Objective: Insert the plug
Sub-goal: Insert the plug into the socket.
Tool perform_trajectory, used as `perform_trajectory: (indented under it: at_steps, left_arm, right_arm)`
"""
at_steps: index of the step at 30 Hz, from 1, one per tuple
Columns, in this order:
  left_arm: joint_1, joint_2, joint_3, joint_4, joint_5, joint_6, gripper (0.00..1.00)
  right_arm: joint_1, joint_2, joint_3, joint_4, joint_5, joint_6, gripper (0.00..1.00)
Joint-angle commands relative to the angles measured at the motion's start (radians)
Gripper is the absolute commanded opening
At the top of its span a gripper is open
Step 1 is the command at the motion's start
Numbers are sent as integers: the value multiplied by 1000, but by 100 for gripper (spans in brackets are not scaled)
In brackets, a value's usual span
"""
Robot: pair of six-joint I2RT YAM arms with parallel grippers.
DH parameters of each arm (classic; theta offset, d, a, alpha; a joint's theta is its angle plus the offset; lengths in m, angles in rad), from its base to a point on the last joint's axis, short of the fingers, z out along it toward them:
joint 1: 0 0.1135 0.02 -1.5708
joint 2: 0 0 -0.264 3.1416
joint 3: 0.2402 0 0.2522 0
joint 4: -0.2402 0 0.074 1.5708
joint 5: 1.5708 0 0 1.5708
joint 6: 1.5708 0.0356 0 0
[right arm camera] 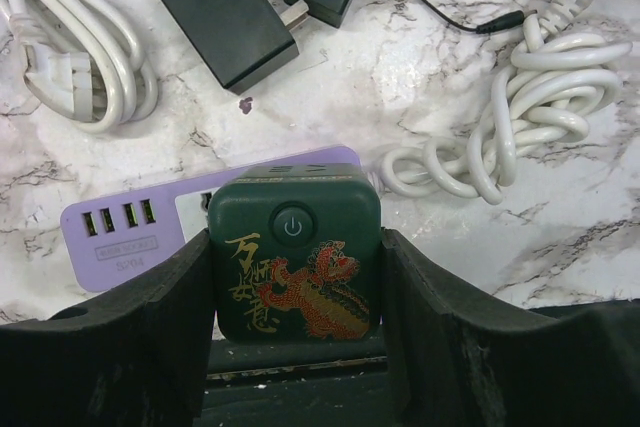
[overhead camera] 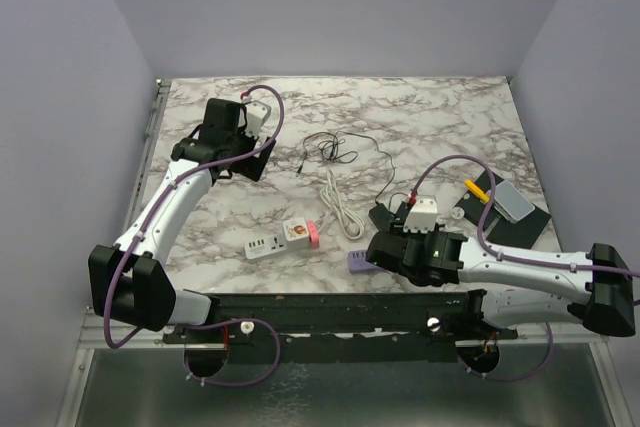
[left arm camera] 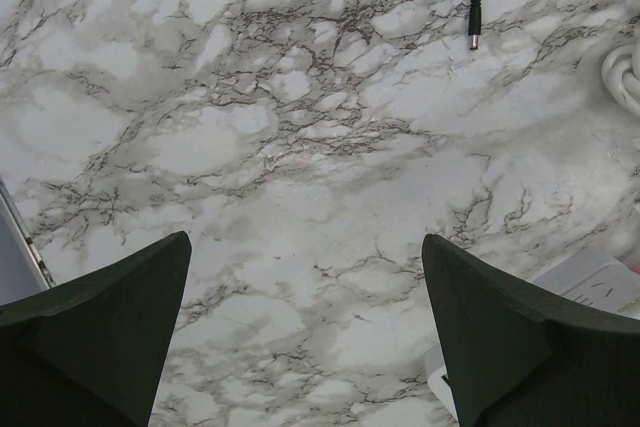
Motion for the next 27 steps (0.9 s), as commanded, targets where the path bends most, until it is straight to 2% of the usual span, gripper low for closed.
perform_trajectory:
  at_steps: [1,4,11,20,27]
  left_arm:
    - [6,-25,31,10,-13,-10,99]
    - [6,-25,39,8,7,-9,99]
    - [-3,-59,66,1,227,14,99]
    - [-65,-129,28,5,265,43,98]
    - [-200,-211,-23,-3,266,111,96]
  right_arm:
    - [44,33,-13,-41,12,128,1]
    - [66,23,-15,-31,36,136,0]
    - [68,-52,-8,-39,68,135,1]
    - [69,-94,-25,-83,46,118,1]
    - [70,-9,8,-197,61,202,1]
